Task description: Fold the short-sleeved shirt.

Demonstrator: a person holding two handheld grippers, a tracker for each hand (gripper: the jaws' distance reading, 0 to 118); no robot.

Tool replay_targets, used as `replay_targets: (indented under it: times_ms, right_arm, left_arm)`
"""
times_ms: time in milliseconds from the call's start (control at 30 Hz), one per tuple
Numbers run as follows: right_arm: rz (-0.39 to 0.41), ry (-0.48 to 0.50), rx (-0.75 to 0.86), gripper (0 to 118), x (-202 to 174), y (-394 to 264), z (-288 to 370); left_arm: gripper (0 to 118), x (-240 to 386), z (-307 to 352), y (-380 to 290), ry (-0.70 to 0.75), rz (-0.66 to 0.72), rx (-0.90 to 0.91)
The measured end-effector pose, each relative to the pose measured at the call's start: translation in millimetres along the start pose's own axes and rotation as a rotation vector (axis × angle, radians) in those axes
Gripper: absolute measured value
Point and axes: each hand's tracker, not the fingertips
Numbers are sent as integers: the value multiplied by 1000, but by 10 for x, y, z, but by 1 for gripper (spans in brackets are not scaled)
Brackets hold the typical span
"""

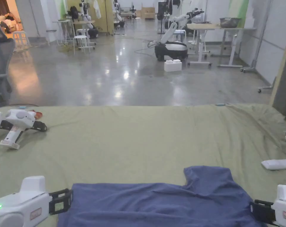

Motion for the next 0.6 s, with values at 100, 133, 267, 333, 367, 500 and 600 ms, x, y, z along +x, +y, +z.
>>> replay_targets:
  times_ms: [100,133,267,333,367,500,600]
  right_arm:
    - [48,48,138,73,-80,4,737]
    - [56,52,181,73,-123,-16,989]
    - [36,105,377,73,-262,-156,1862]
    - [19,139,461,68,-339,-271,2208]
    - [21,132,491,64,-387,-326,2336]
    - [115,52,570,40,-614,-561,2742]
    - [134,52,594,13,-733,-729,2902]
  left_arm:
    - [86,88,752,168,-33,-52,172]
    - [86,150,1014,216,-26,-90,221]
    - [86,400,1900,222,20,-184,411]
    - [86,515,2299,137,33,-174,490]
    - [85,557,2447,105,37,-164,510]
    - [58,673,2903,-58,68,-135,553]
    - [22,736,3104,-154,75,-132,583]
